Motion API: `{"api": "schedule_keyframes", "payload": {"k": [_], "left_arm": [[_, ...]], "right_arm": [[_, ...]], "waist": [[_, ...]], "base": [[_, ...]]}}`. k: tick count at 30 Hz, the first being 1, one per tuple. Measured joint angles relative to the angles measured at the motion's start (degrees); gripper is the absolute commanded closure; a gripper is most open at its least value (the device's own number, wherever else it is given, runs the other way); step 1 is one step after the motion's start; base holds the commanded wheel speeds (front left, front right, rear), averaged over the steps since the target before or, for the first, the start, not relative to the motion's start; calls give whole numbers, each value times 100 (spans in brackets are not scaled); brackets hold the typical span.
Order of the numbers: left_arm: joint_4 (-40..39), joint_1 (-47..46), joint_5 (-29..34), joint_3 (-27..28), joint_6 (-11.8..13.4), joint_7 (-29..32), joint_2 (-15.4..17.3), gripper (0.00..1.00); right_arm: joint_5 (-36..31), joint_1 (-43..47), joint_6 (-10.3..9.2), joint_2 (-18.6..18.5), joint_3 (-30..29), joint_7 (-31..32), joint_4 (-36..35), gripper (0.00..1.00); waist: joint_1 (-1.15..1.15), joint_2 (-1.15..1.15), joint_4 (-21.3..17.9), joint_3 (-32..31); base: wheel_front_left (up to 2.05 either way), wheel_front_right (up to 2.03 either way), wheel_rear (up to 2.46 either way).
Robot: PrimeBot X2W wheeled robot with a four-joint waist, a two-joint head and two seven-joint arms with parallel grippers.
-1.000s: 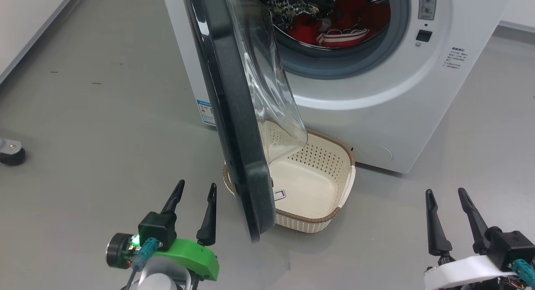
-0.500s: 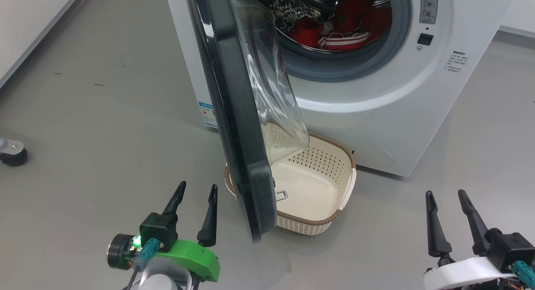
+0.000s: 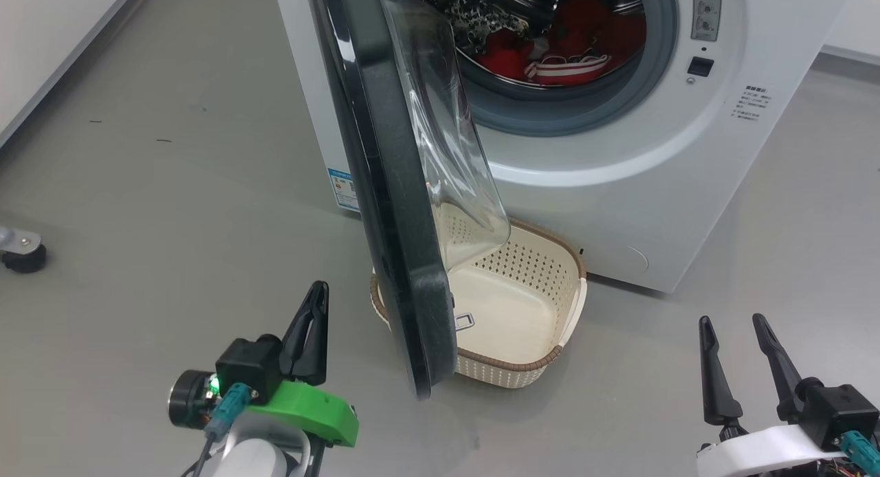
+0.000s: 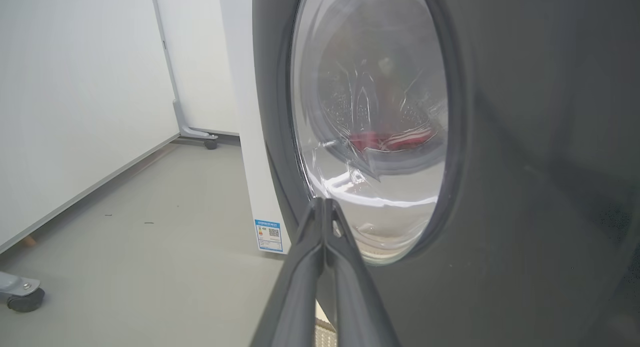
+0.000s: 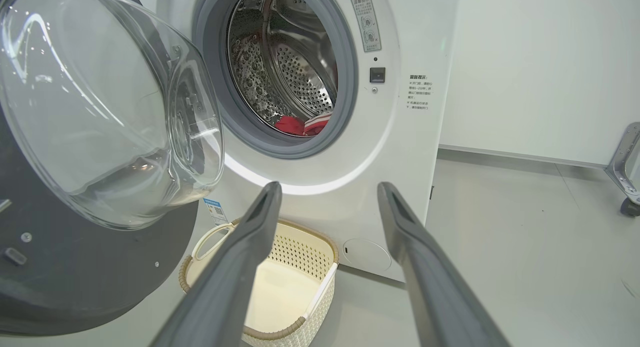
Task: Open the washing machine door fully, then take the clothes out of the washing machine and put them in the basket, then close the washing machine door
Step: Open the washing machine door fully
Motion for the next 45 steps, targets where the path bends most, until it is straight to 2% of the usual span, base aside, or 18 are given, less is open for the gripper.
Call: {"api": "schedule_keyframes", "payload": {"k": [5,13,18,23,29,35,39,45], "left_arm": [[-599,-127,94,242,0,0,1,100],[-2158,-717,256,427,0,-27,-1,100],[-2873,-926,296,166,1,-32,2,100],[-3501,-1091,450,-397,-99,-34,0,100],[-3493,-1003,385,-1214,-397,-34,9,100],[-2856,-512,275,-1876,-653,-22,34,100],[-2431,-244,92,-2106,-722,204,56,100],[-1835,28,18,-2139,-717,508,89,100]], "right_arm": [[-46,1,9,30,-38,0,0,0],[-93,2,80,70,-101,0,3,0],[-108,2,107,82,-107,0,25,0],[-146,1,158,97,-63,0,83,0],[-151,3,208,127,-40,0,137,0],[-151,7,215,151,-49,0,179,0],[-152,13,226,165,-56,0,200,0],[-153,54,257,174,-65,0,227,0]], "waist": [[0,0,13,-2],[0,0,21,-27],[0,0,4,-47],[0,0,-46,-75],[0,0,-151,-123],[0,0,-204,-147],[0,0,-230,-157],[0,0,-258,-157]], "base": [[0,0,0],[0,0,0],[0,0,0],[0,0,0],[0,0,0],[0,0,0],[0,0,0],[0,0,0]]}}
